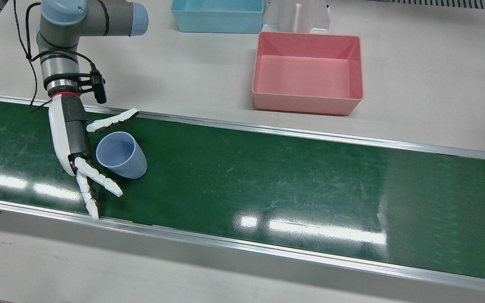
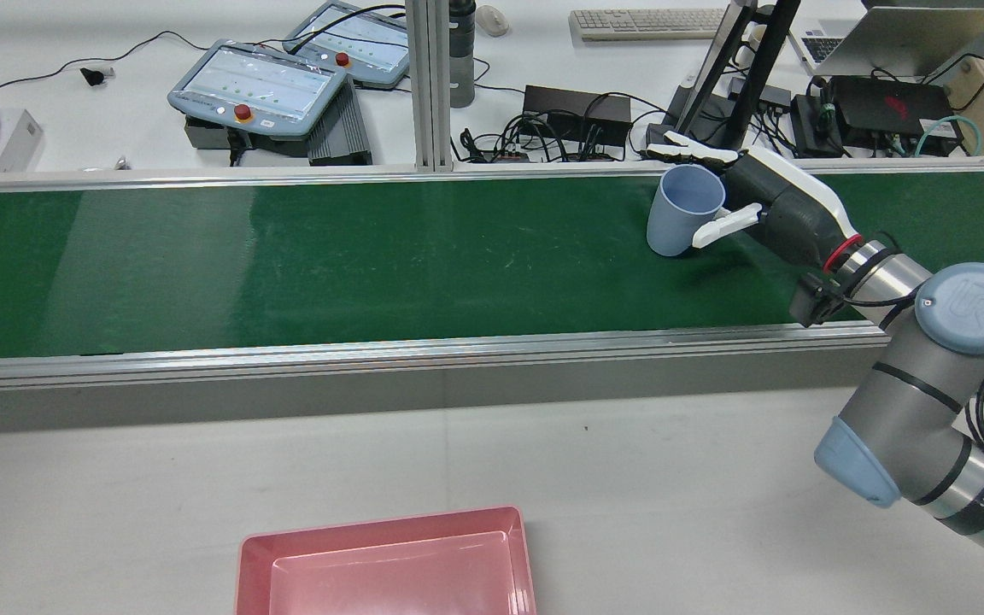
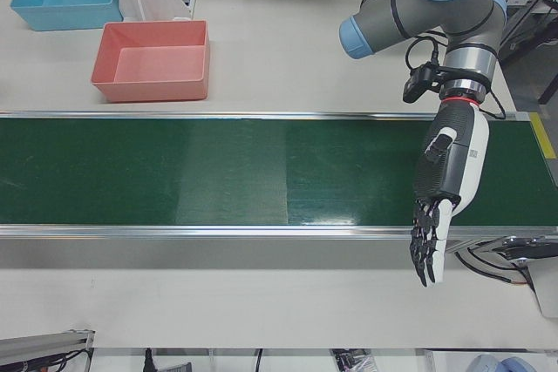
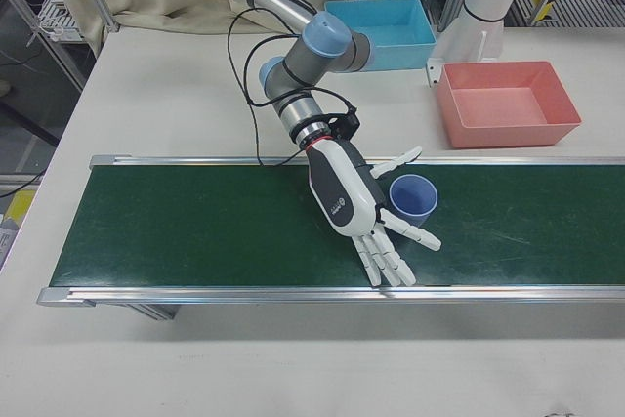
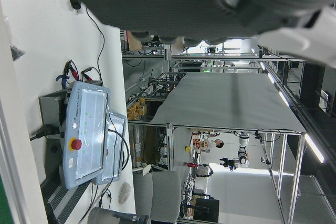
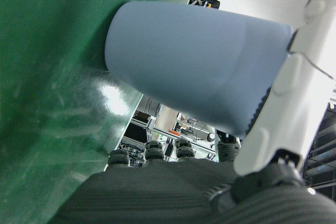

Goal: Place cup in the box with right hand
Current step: 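Reach the open right hand around the blue cup on the belt, then close the right hand fingers and lift the blue cup off the belt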

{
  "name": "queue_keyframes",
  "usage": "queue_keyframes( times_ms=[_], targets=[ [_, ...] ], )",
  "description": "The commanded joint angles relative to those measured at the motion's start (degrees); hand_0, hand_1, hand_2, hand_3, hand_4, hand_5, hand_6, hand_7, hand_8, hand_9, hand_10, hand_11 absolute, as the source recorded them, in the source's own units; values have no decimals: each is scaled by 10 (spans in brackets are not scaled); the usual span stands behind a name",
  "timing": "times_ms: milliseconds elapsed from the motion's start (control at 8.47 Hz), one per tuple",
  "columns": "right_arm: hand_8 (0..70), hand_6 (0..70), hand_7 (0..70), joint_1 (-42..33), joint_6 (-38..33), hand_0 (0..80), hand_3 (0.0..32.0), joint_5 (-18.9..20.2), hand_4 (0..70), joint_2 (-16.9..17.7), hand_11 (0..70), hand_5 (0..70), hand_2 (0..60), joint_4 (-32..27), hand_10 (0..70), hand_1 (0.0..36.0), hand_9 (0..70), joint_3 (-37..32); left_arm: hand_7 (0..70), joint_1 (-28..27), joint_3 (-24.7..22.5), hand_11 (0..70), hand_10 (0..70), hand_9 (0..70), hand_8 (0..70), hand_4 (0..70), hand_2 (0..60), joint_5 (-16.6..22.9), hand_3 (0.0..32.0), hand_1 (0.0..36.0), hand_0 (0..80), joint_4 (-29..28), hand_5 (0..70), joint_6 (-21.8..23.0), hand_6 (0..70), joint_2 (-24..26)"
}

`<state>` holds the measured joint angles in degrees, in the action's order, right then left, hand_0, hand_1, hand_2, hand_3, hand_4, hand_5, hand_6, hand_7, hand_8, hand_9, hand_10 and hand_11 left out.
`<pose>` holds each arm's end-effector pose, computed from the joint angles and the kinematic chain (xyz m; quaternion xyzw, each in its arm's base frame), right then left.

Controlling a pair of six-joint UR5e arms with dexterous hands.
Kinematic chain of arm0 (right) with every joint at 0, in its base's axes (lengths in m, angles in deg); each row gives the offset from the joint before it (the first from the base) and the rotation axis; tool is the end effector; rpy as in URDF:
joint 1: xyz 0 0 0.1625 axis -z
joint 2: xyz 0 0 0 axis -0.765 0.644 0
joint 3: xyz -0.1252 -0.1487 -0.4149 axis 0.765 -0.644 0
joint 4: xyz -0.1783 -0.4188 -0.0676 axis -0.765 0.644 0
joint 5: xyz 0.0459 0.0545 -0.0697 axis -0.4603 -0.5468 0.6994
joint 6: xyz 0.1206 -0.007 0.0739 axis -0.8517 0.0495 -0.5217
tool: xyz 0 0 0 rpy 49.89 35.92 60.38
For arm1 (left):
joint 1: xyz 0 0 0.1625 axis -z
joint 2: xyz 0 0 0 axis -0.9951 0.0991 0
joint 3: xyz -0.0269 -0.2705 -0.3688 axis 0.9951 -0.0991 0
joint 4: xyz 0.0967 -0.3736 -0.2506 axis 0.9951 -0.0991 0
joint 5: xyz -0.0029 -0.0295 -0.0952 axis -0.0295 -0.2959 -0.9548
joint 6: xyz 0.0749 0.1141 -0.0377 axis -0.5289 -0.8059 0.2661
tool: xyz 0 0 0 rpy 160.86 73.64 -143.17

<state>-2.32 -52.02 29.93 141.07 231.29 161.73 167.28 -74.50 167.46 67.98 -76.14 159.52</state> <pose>-0.2684 -0.6167 0.4512 -0.0089 -0.7911 0.5609 0.2439 -0.0146 -0.6911 0.5488 -0.1304 0.7150 -0.6750 0.1275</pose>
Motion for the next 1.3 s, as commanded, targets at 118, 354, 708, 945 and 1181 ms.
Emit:
queue_keyframes(
  times_ms=[118, 354, 708, 945, 1181],
  targets=[
    [75, 73, 171, 2, -2, 708, 0, 0, 28, 0, 105, 112, 268, 0, 47, 314, 133, 9, 0, 0, 1, 0, 0, 0, 0, 0, 0, 0, 0, 0, 0, 0, 0, 0, 0, 0],
    [291, 171, 467, 4, -2, 800, 0, -1, 76, 1, 325, 210, 600, 1, 185, 360, 448, 9, 0, 0, 1, 0, 0, 0, 0, 0, 0, 0, 0, 0, 0, 0, 0, 0, 0, 0],
    [480, 261, 700, 1, -4, 800, 0, -12, 288, 6, 567, 232, 600, 6, 373, 360, 700, 46, 0, 0, 1, 0, 0, 0, 0, 0, 0, 0, 0, 0, 0, 0, 0, 0, 0, 0],
    [488, 263, 700, -14, -5, 800, 0, -21, 273, 7, 571, 233, 600, 23, 376, 360, 700, 100, 0, 0, 1, 0, 0, 0, 0, 0, 0, 0, 0, 0, 0, 0, 0, 0, 0, 0],
    [501, 273, 700, -13, -6, 800, 0, -22, 338, 4, 602, 233, 600, 49, 401, 360, 700, 128, 0, 1, 1, 0, 0, 0, 0, 0, 0, 0, 0, 0, 0, -1, 0, 0, 0, 0]
  ],
)
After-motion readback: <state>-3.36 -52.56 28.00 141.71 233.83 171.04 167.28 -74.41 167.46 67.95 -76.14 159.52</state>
